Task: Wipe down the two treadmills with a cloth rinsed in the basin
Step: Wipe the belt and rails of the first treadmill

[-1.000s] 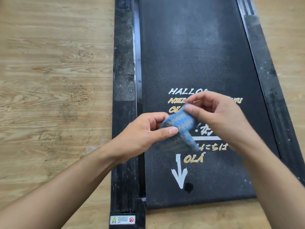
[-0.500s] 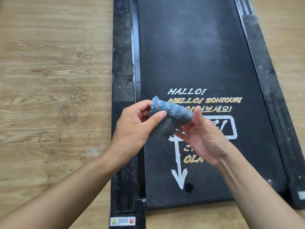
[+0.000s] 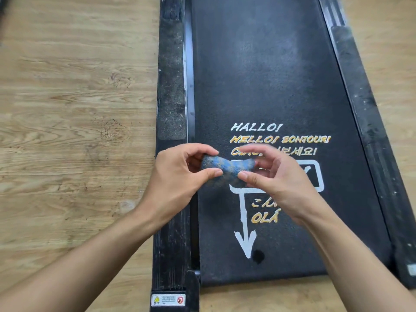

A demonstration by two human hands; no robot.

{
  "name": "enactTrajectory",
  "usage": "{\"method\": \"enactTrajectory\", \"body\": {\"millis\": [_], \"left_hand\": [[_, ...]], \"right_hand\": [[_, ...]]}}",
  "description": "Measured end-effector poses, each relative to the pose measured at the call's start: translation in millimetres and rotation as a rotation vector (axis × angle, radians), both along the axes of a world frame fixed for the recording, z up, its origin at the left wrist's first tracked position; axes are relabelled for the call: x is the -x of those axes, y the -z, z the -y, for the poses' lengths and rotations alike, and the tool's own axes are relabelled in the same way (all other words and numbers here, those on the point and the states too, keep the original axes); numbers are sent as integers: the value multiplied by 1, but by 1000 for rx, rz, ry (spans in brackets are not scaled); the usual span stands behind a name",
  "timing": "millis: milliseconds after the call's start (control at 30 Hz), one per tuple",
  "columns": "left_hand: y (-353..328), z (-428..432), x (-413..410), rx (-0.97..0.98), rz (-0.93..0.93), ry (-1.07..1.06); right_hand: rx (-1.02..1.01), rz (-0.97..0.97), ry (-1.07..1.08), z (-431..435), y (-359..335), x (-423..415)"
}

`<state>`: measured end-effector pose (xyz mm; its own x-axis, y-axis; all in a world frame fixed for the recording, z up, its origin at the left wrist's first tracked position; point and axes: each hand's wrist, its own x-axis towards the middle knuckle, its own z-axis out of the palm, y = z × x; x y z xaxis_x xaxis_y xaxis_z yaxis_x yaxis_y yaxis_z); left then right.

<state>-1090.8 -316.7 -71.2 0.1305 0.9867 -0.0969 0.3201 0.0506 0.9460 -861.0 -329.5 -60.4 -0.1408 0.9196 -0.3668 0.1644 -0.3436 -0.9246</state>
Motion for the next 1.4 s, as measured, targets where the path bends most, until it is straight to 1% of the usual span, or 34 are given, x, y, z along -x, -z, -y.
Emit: {"method": "enactTrajectory", "body": {"millis": [100, 133, 167, 233, 300, 333, 400, 433, 467, 500, 567, 633, 700, 767, 800, 900, 967, 1033, 1133, 1200, 1267, 1333, 1400], "left_hand": [[-2, 3, 2, -297, -290, 75], [-3, 4, 2, -349, -329, 98], [-3, 3, 2, -369, -327, 129], [-3, -2, 2, -338, -249, 242], [0, -9, 5, -195, -104, 356], [2, -13, 7, -95, -8, 367], [9, -21, 8, 33, 178, 302], [14, -26, 8, 42, 221, 237], [20, -32, 8, 22, 222, 163], [26, -39, 8, -18, 182, 87], [41, -52, 10, -130, 30, -48], [56, -63, 16, -244, -115, -91], [72, -68, 17, -346, -236, -23], [86, -69, 13, -443, -338, 98], [93, -68, 10, -485, -419, 149], [109, -63, 7, -531, -755, 225], [108, -60, 7, -522, -860, 276], [107, -60, 8, -510, -884, 300], [106, -63, 9, -515, -908, 304], [106, -62, 7, -513, -891, 302], [105, -61, 5, -525, -874, 307], [106, -64, 7, -533, -840, 292], [109, -66, 9, -534, -767, 245]], "right_hand": [[-43, 171, -123, 2, -2, 2], [-49, 198, -141, 3, -2, 5], [-62, 230, -145, 3, -1, 7], [-124, 303, -114, 5, 0, 9], [-172, 293, -87, 5, -3, 10], [-176, 252, -86, 4, -7, 13], [-149, 162, -78, -1, -13, 22], [-150, 166, -47, -5, -13, 28], [-177, 219, 1, -12, -13, 35], [-223, 309, 47, -18, -11, 41], [-327, 486, 73, -27, -1, 52], [-371, 633, -37, -28, 21, 59], [-300, 771, -250, -15, 54, 64], [-315, 913, -398, 1, 83, 69], [-327, 962, -417, 6, 92, 73], [-317, 1066, -394, 15, 102, 89], [-325, 1069, -390, 37, 100, 95], [-349, 1052, -449, 83, 98, 92], [-376, 1090, -581, 171, 94, 83], [-366, 1099, -654, 193, 94, 79], [-347, 1100, -638, 172, 93, 79], [-348, 1114, -540, 116, 97, 85], [-286, 1140, -436, 50, 99, 92]]}}
